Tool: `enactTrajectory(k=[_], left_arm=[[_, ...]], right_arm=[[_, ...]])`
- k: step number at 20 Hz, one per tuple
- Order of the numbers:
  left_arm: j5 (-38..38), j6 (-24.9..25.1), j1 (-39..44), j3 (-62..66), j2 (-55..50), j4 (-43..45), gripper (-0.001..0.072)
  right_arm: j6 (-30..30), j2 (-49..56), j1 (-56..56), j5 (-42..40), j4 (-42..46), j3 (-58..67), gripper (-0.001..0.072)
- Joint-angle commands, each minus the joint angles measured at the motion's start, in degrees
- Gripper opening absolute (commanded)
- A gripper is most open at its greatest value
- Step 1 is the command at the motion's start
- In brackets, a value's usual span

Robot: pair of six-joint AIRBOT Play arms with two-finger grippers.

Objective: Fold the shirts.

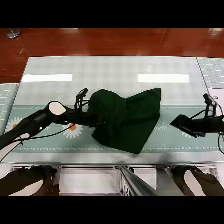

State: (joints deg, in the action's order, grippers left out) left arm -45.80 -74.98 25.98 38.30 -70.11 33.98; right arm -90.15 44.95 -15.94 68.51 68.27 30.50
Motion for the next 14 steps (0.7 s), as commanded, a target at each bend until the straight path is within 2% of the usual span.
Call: enactTrajectory(k=[1, 4, 7, 14], left_arm=[[-3.0, 4.0, -1.8, 3.7, -0.5, -0.5, 0.0034], [-9.2, 5.4, -5.8, 8.0, -0.1, -0.6, 0.0034], [-11.7, 5.6, -7.8, 10.0, -0.1, -0.6, 0.0034], [-11.9, 5.6, -7.7, 10.1, -0.1, -0.5, 0.0034]], right_arm=[[-0.1, -0.3, 3.9, 2.8, -1.7, -4.0, 0.0619], [-2.9, -0.3, 13.0, 2.1, -6.9, -7.5, 0.0619], [-7.4, 2.1, 23.3, -2.8, -10.1, -8.0, 0.0619], [-6.2, 15.1, 38.8, -18.0, -25.0, -7.6, 0.0619]])
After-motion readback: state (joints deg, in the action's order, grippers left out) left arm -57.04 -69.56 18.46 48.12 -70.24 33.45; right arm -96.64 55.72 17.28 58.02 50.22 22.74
